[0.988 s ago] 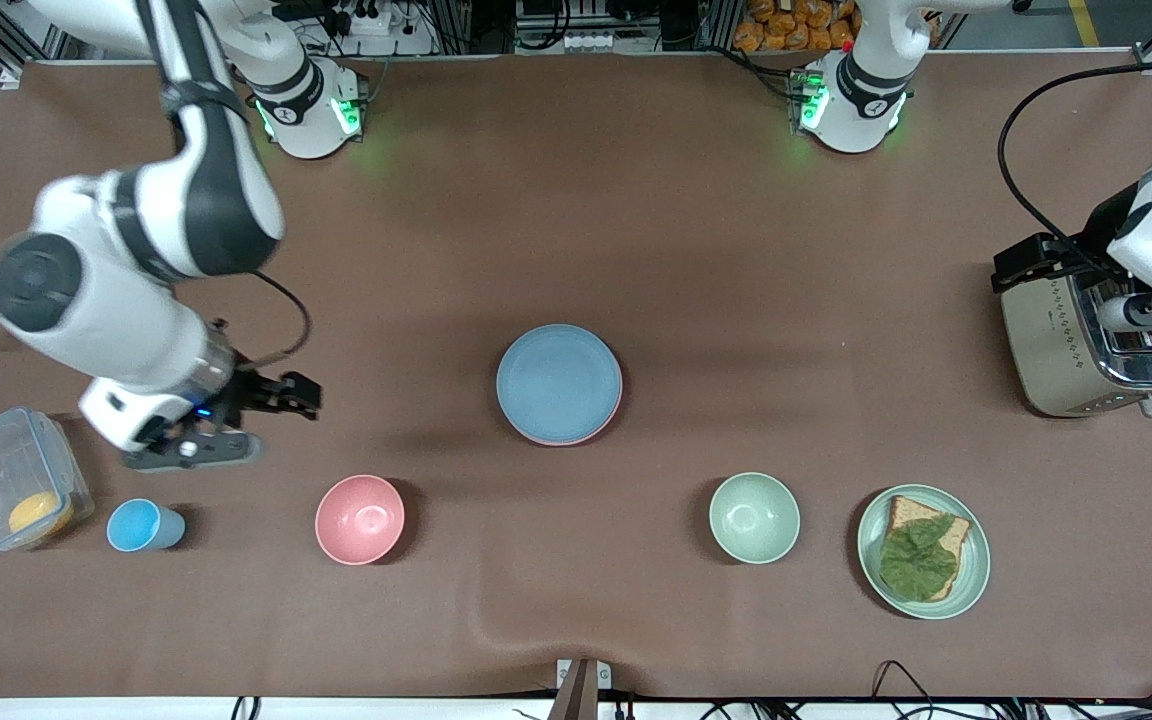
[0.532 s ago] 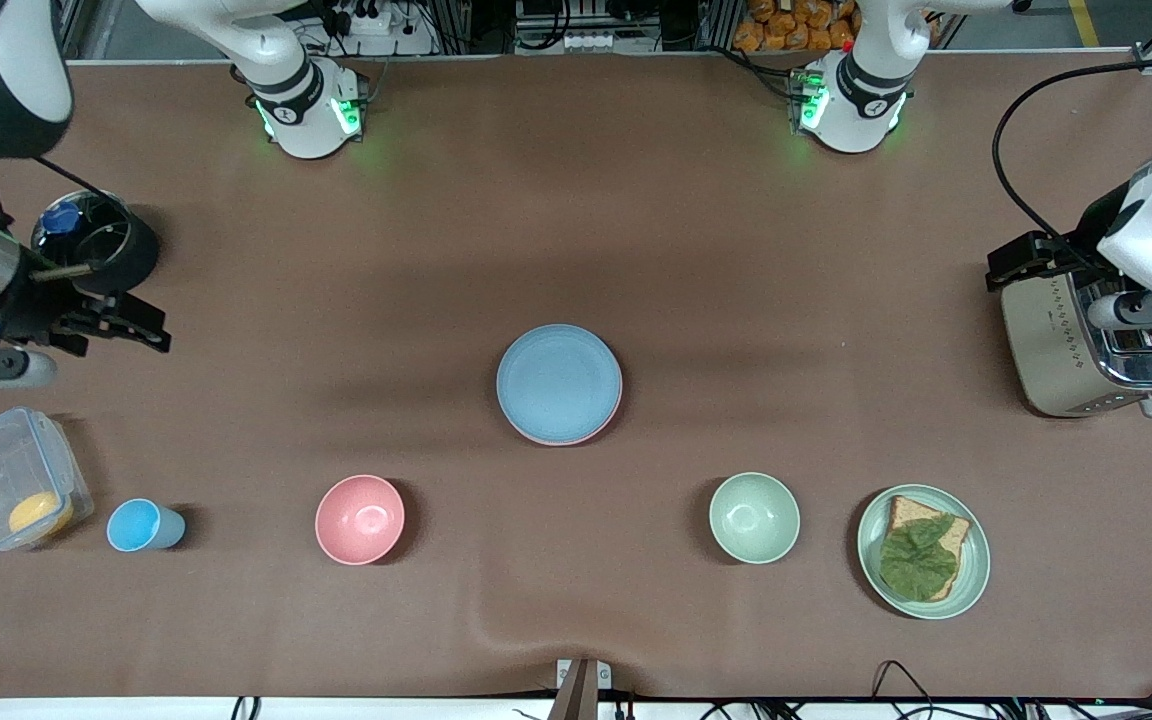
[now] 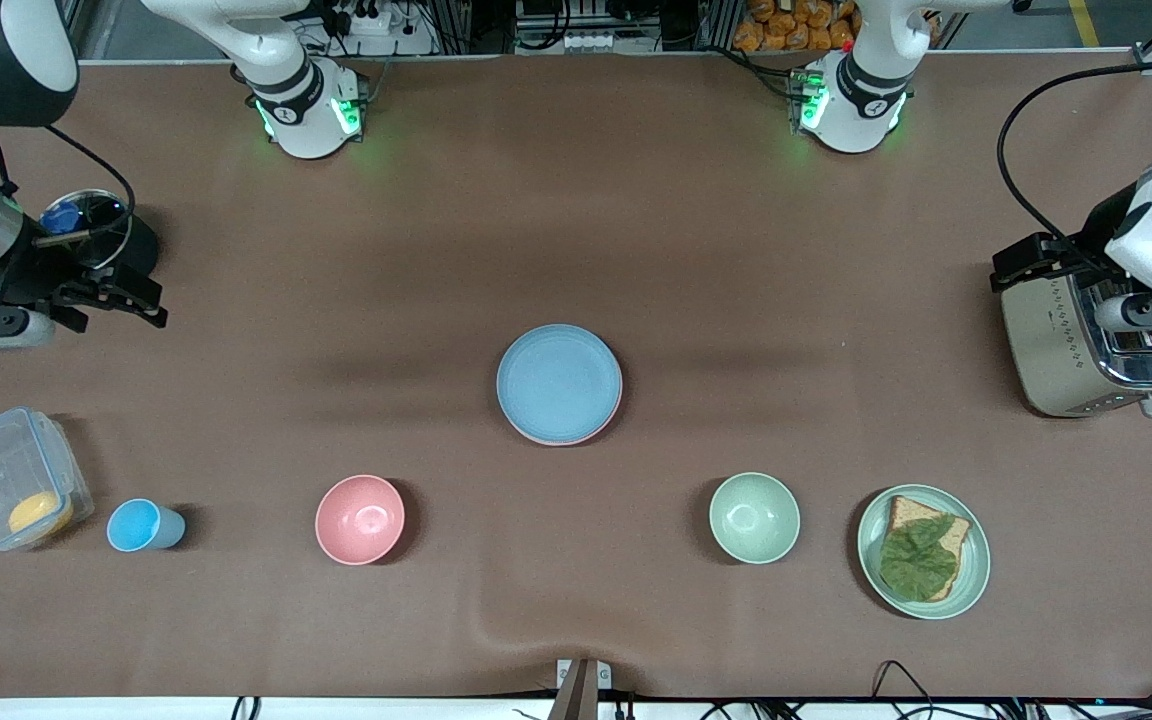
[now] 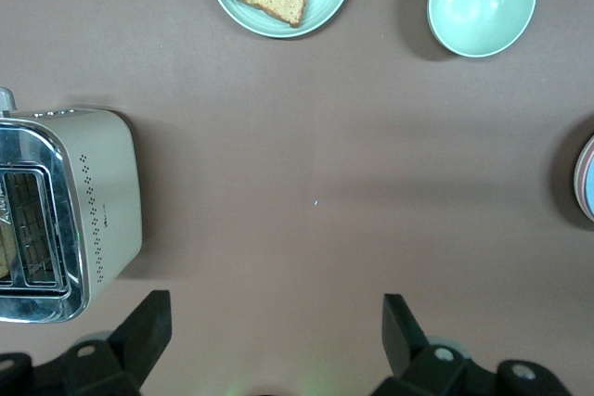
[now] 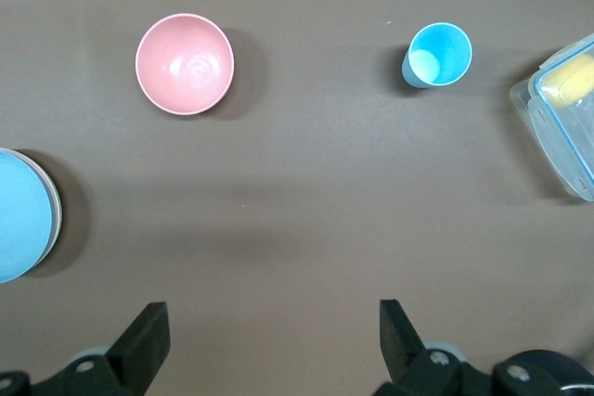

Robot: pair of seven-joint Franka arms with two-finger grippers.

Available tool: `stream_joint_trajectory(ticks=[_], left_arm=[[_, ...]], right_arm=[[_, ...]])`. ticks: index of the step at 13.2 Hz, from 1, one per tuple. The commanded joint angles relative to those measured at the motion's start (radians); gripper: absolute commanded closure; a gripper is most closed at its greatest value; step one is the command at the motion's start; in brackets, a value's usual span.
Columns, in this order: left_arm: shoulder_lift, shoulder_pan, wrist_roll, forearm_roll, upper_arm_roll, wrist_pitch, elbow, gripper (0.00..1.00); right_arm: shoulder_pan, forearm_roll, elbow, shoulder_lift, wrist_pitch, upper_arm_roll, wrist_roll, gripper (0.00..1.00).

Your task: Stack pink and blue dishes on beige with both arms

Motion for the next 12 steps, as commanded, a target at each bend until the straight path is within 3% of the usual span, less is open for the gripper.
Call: stream_joint_trajectory(ticks=[1,12], left_arm=[[0.008,0.011,0.007,0.009,-0.012,-0.020,0.021,0.00],[0.017,0.023,0.011,0.005,-0.011,-0.020,0.013,0.00]], right_arm=[[-0.031,-0.023,-0.013,-0.022,-0.024,0.031,-0.012,0.00],[-0.033,-0.023,0.002,-0.013,-0.051,0.031,-0.012,0.00]])
